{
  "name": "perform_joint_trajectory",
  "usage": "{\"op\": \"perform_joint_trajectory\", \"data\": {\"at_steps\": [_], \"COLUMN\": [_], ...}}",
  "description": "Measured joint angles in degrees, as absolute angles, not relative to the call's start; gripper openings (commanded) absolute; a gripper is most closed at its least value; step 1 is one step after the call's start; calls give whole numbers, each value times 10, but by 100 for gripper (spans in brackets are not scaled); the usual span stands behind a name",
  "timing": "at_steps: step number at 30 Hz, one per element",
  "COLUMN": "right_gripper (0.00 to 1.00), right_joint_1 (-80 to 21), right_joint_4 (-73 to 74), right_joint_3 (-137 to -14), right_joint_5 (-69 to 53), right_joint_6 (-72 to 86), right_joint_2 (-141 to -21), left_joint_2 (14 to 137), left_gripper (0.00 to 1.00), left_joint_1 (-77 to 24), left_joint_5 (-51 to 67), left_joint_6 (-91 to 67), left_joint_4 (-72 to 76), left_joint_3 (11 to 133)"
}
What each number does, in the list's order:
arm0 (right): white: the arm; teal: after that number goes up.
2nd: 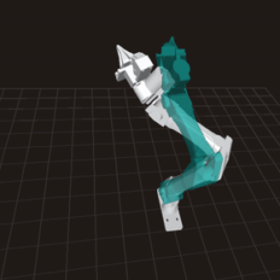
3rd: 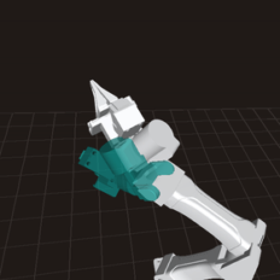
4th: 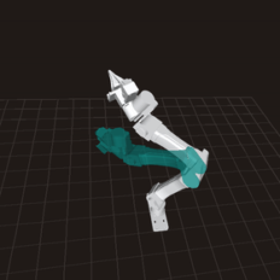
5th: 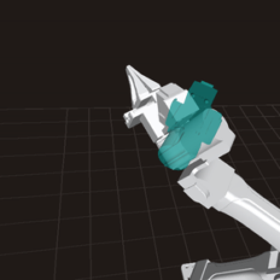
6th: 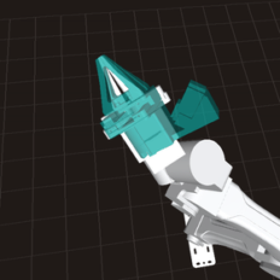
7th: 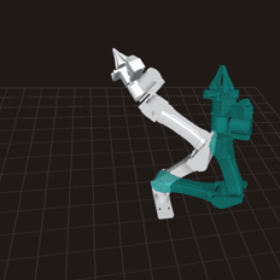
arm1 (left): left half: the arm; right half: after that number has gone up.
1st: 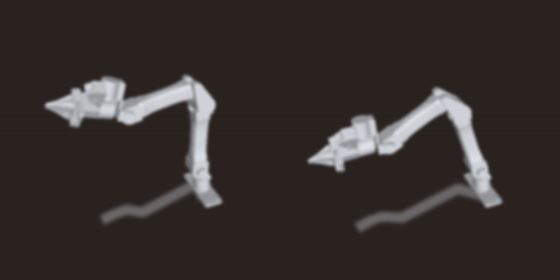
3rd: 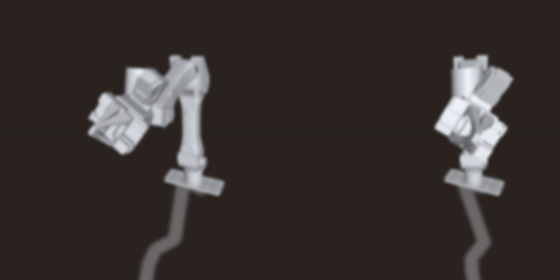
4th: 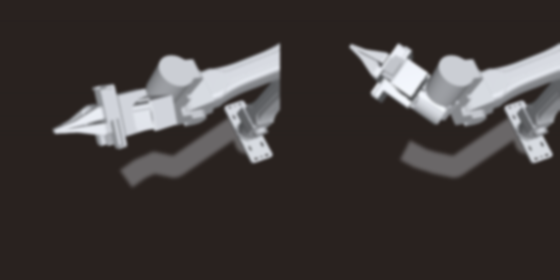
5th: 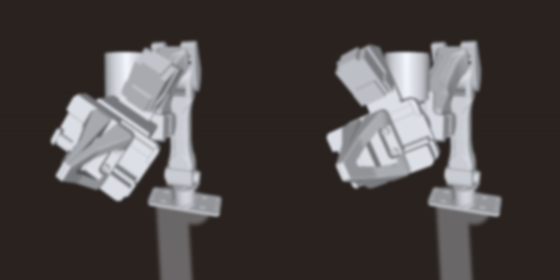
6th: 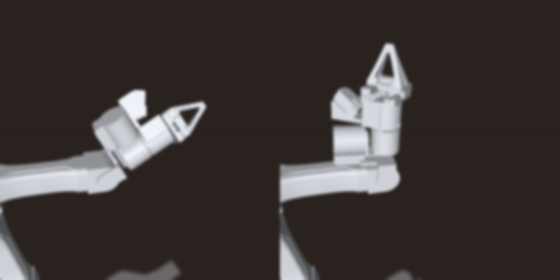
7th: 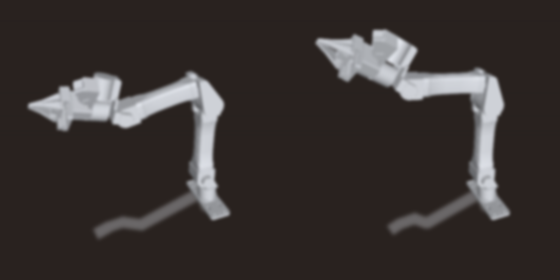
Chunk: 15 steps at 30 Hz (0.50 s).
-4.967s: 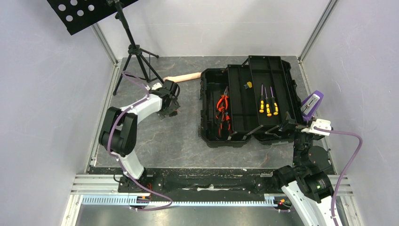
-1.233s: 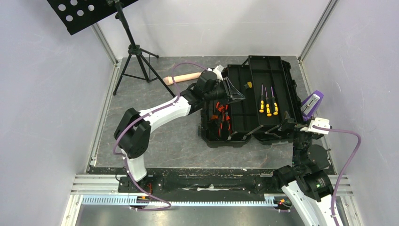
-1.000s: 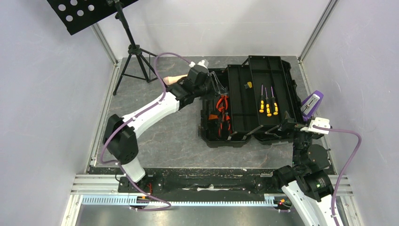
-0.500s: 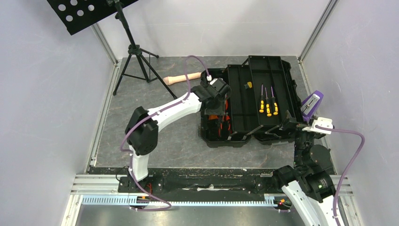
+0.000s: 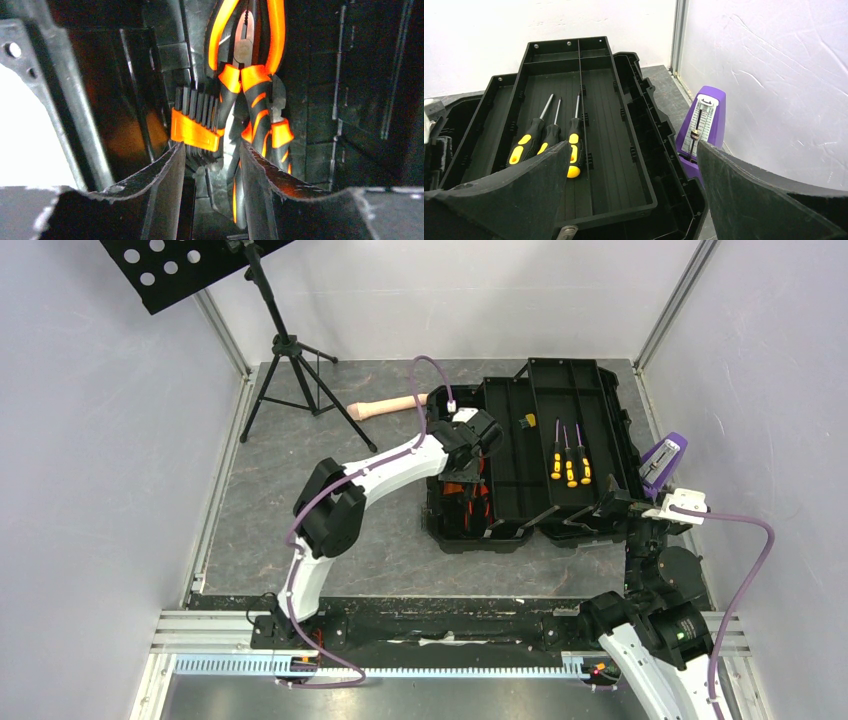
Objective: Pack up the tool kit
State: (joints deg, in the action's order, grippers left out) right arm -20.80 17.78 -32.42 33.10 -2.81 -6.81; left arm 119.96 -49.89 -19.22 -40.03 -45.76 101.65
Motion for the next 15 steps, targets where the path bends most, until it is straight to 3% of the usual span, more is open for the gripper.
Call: {"op": "perform_joint_trajectory", "data": {"at_steps": [15], "right_gripper": [98], "right_joint_1": [-208], "right_joint_4": [179], "right_joint_3": [-324], "right_joint_5": [333], "right_joint_6": [-28], "right_joint_2": [-68], "left_joint_2": [1277], "left_gripper": [47], "left_joint_1": [-499], "left_joint_5": [-220], "left_joint_6": [-406], "left_joint_4": [-458], "left_joint_3": [1040]}}
